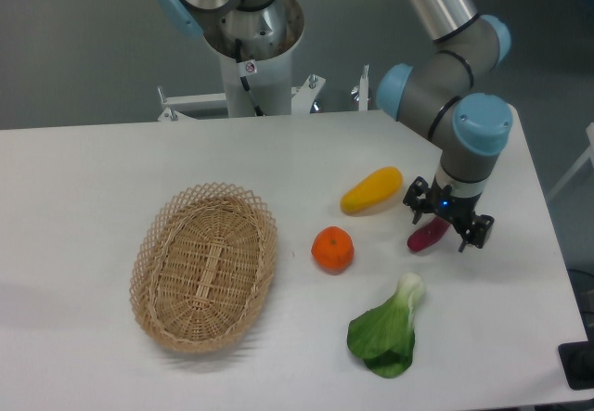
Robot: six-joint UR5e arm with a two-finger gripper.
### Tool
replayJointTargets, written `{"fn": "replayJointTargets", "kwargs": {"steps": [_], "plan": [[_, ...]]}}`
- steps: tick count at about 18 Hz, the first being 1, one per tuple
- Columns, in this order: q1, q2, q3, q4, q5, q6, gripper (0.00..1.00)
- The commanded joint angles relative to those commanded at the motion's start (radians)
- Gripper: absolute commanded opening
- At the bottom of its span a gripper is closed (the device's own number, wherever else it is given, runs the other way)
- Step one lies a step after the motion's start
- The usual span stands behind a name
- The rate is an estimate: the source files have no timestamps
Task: Pick up the sweet potato from the table
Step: 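Lower the gripper around the sweet potato and close the fingers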
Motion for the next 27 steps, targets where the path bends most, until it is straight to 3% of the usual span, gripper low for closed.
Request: {"fn": "replayJointTargets", "kwargs": {"steps": [11, 12, 13, 14, 18, 23, 27], "plan": [[-0.011, -0.009, -0.034, 0.055, 0.003, -0.003, 1.00], [-0.011, -0.009, -0.035, 0.067, 0.003, -0.003, 0.96], [-0.011, -0.009, -0.035, 0.069, 0.003, 0.001, 0.79], [-0.011, -0.009, -0.037, 0.069, 0.003, 0.006, 0.72], [-0.011, -0.009, -0.038, 0.069, 0.003, 0.009, 0.64], [-0.009, -0.006, -0.037, 0.069, 0.003, 0.012, 0.48], [-0.009, -0.003, -0.034, 0.069, 0.002, 0.026, 0.44]]}}
